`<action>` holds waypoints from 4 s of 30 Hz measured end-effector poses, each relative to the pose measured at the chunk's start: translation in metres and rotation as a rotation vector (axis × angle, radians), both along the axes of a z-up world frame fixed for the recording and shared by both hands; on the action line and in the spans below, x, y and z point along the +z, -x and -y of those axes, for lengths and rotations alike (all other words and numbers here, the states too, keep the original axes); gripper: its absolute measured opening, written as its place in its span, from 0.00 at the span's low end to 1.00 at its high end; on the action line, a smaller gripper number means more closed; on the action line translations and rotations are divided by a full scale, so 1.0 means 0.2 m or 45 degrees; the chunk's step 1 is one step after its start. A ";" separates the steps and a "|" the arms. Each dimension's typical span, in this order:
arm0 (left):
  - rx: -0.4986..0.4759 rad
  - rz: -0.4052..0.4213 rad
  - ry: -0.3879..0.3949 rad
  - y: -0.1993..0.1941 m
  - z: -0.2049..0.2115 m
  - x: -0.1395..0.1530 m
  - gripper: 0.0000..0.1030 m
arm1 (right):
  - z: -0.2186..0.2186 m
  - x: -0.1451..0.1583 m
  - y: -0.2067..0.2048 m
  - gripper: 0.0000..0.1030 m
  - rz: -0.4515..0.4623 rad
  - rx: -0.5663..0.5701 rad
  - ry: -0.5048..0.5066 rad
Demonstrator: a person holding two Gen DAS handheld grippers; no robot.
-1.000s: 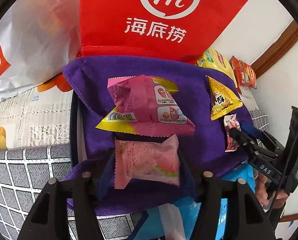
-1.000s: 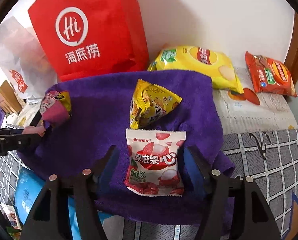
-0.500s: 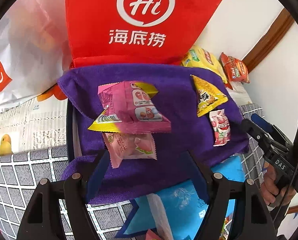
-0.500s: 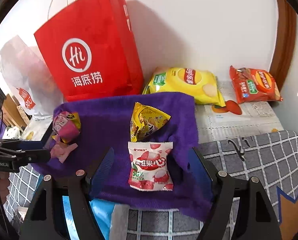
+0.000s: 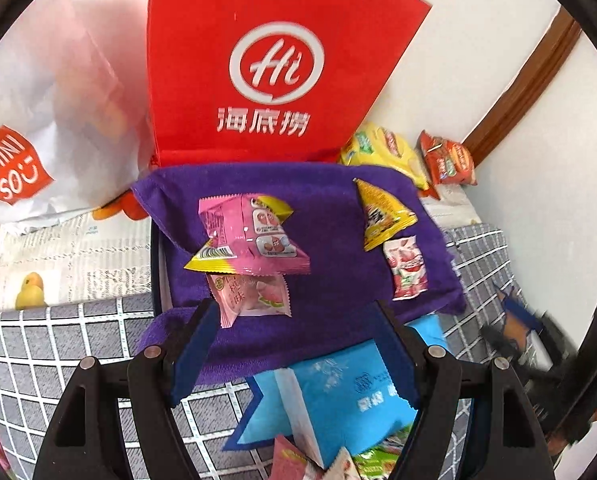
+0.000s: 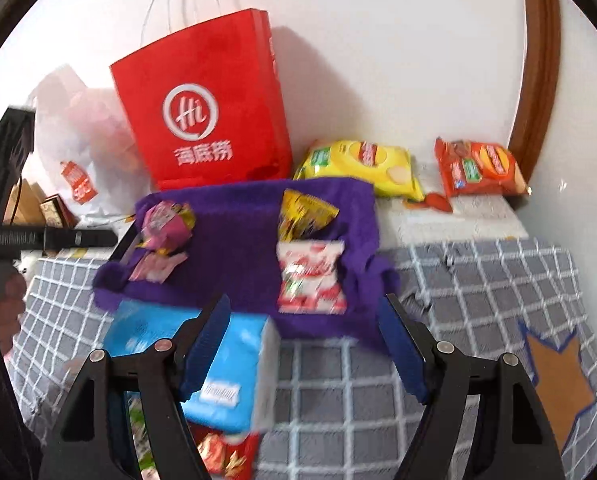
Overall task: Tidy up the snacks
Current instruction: 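Move both open tools back down to the snack pile, then grasp the red snack bag with the right tool, then grasp the pink wafer bag with the left tool while the right tool holds the red bag, then lift the red bag and pink bag and carry them over the purple towel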
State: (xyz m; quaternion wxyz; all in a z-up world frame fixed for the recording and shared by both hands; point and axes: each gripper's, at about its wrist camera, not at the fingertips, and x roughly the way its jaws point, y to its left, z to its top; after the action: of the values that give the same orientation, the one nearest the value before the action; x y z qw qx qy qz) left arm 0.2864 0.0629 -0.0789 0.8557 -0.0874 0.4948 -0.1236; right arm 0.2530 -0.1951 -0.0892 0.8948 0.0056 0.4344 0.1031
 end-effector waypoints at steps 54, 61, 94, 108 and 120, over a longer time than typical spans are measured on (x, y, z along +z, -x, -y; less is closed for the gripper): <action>0.120 0.026 -0.010 0.82 -0.10 -0.20 0.74 | -0.11 -0.37 0.49 0.61 -0.214 0.168 0.068; 0.084 0.001 -0.057 0.80 -0.11 -0.30 0.73 | -0.12 -0.39 0.51 0.61 -0.166 0.190 0.119; -0.003 0.034 0.022 0.93 -0.09 -0.24 0.41 | -0.01 -0.20 0.68 0.50 -0.089 0.118 0.030; -0.041 0.124 0.063 0.97 -0.04 -0.03 0.41 | -0.03 0.08 0.68 0.50 0.021 0.109 -0.025; -0.038 0.165 0.117 0.81 0.00 0.14 0.41 | -0.13 0.26 0.45 0.50 0.063 0.145 0.005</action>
State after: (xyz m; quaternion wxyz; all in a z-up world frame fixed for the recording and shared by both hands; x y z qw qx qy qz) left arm 0.1237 0.0619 -0.0517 0.8791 -0.1111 0.4334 -0.1641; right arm 0.1636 -0.1698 -0.0379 0.8979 -0.0235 0.4120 0.1533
